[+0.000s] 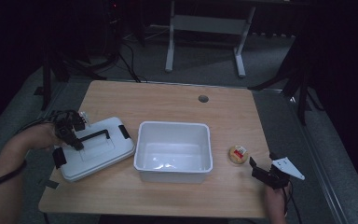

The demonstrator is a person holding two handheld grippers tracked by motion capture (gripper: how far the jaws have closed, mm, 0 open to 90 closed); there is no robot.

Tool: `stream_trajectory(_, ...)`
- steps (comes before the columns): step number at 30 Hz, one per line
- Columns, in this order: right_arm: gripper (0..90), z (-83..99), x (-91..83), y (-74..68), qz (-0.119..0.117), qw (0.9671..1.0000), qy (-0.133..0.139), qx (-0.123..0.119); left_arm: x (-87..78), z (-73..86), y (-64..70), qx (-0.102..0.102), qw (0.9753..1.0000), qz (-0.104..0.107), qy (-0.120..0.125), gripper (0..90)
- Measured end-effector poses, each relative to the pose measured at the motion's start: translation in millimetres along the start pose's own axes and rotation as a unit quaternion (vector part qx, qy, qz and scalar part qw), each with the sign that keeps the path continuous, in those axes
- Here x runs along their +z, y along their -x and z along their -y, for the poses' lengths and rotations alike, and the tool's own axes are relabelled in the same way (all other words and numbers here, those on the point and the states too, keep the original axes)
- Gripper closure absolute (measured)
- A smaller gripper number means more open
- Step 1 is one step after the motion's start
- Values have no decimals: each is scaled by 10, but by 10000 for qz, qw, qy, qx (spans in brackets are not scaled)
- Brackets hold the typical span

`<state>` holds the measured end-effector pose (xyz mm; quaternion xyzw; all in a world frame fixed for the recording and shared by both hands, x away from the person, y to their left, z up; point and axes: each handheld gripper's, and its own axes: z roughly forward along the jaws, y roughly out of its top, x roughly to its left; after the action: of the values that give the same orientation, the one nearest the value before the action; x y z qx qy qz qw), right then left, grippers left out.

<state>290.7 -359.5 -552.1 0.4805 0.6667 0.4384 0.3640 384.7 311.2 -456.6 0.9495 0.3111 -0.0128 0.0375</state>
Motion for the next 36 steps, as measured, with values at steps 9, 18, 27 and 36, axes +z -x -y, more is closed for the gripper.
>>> stream_trajectory(9, 138, 0, -1, 2, -13, 10000, 5, 4, 200, -15, 5, 63, 9998, 163, -33, 835)
stream_trajectory(18, 138, 0, 0, 0, -23, 10000, 0, -11, 355, -2, 13, 103, 9996, 220, -124, 832)
stream_trajectory(27, 138, -6, 16, -6, 33, 9999, -100, -37, 344, -15, 32, 180, 9994, 258, -114, 661)
stream_trajectory(36, 138, -23, 66, 44, -216, 9986, -479, 23, 323, -5, -23, -236, 9996, 126, 111, 358)
